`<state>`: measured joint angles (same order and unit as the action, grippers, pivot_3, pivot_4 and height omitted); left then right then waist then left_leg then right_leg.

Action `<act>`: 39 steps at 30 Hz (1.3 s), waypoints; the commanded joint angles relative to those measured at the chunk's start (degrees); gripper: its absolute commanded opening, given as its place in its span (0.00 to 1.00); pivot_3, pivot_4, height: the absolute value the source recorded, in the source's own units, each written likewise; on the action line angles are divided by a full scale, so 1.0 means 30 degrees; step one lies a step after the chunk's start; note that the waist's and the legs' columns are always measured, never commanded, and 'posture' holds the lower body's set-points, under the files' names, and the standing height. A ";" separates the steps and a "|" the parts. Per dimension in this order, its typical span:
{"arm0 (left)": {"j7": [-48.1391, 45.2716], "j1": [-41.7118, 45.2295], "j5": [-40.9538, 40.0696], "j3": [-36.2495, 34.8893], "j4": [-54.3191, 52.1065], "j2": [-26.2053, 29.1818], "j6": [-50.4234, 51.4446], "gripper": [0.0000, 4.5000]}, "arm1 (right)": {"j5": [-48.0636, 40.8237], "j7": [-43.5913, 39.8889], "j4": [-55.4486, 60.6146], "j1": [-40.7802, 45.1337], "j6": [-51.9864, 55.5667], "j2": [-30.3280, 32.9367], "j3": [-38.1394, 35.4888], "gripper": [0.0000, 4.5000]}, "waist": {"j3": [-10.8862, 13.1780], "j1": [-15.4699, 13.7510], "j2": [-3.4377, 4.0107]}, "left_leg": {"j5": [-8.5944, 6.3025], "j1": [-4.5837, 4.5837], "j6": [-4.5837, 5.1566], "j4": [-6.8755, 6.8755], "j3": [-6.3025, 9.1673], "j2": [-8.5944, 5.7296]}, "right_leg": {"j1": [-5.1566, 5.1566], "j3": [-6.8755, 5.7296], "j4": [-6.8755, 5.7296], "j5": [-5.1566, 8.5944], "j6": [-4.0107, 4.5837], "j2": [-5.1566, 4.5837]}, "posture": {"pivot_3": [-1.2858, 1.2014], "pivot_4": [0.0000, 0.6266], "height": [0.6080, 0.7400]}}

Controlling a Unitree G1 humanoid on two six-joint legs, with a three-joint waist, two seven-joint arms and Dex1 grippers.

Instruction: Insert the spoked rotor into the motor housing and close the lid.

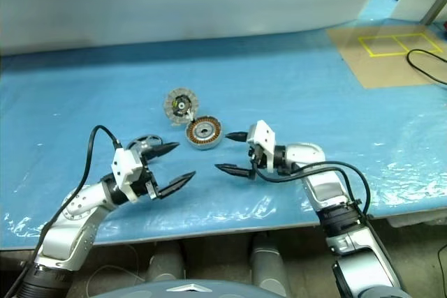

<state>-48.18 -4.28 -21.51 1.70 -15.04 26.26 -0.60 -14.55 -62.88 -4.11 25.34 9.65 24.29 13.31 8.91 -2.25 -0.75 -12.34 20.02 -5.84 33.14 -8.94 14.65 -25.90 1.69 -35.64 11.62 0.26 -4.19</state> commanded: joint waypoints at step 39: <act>0.0128 -0.1528 0.0641 -0.0152 0.1793 -0.0743 -0.3415 1.00 | 1.0164 -0.4076 -1.2516 1.2700 -0.2466 -0.3519 0.6682 0.99 | 0.0000 -0.0010 0.0000 | 0.0003 -0.0003 0.0112 0.0061 -0.0001 0.0040 | -0.0049 -0.0031 -0.0039 -0.0008 0.0024 0.0000 | 0.52 0.24 1.00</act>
<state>-47.80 -8.87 -19.56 1.77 -9.00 24.06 -9.57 15.19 -75.02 -41.97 62.43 2.49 14.04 33.03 8.91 -2.28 -0.75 -12.33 20.01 -5.50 33.33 -8.95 14.77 -26.05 1.59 -35.76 11.59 0.33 -4.19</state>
